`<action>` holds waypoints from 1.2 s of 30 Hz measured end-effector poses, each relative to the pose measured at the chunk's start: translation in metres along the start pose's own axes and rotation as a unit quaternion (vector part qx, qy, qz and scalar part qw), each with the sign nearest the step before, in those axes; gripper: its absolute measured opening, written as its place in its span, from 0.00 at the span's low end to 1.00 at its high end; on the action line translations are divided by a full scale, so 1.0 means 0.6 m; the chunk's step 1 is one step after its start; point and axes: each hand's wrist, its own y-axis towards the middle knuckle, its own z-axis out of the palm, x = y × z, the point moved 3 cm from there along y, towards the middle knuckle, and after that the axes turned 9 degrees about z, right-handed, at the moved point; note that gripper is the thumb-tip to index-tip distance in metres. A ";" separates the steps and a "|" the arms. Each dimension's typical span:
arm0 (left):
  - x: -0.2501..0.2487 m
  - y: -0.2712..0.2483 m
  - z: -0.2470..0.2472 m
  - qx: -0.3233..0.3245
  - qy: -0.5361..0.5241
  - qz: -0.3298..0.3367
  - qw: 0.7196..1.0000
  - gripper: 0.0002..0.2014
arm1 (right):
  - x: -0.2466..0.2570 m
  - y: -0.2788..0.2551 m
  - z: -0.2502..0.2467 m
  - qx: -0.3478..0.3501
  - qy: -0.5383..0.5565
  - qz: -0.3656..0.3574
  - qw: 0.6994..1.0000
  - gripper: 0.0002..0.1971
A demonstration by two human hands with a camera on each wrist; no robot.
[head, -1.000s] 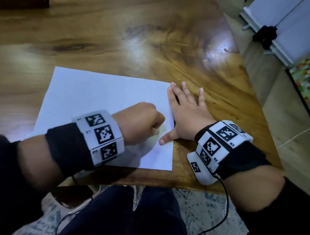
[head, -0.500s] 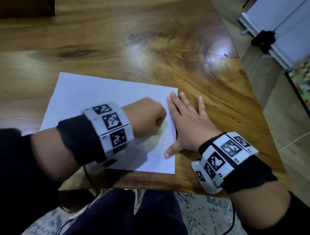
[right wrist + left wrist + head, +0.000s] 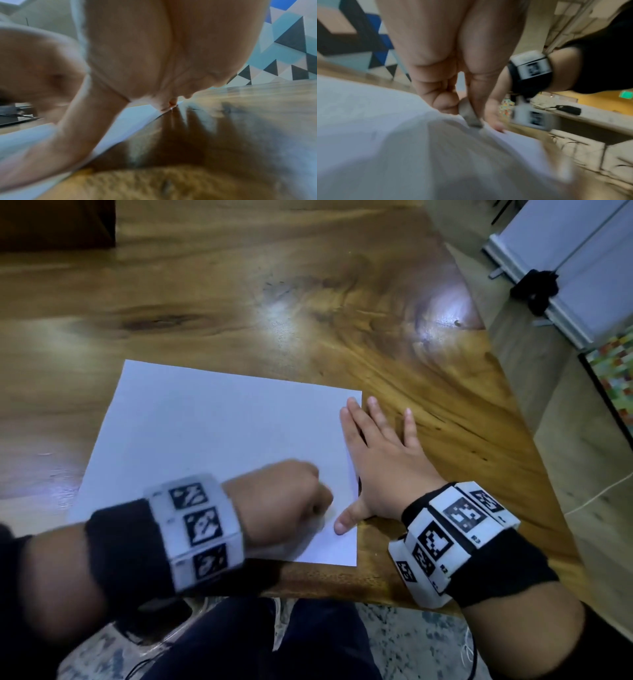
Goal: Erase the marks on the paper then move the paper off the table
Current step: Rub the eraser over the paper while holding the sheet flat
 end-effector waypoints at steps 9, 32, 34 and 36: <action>-0.012 -0.017 0.024 0.016 0.002 0.018 1.000 0.08 | 0.000 0.000 0.000 0.000 -0.006 0.001 1.000 0.77; 0.027 0.006 -0.027 -0.052 -0.039 -0.045 0.997 0.08 | 0.002 -0.003 -0.001 0.007 -0.009 0.010 1.000 0.76; 0.039 0.048 -0.055 -0.097 -0.012 -0.072 0.993 0.09 | 0.002 -0.002 -0.002 0.007 -0.012 0.009 1.000 0.76; 0.028 0.071 -0.057 -0.087 0.002 -0.083 0.993 0.08 | 0.001 -0.001 -0.002 0.009 -0.011 0.010 1.000 0.76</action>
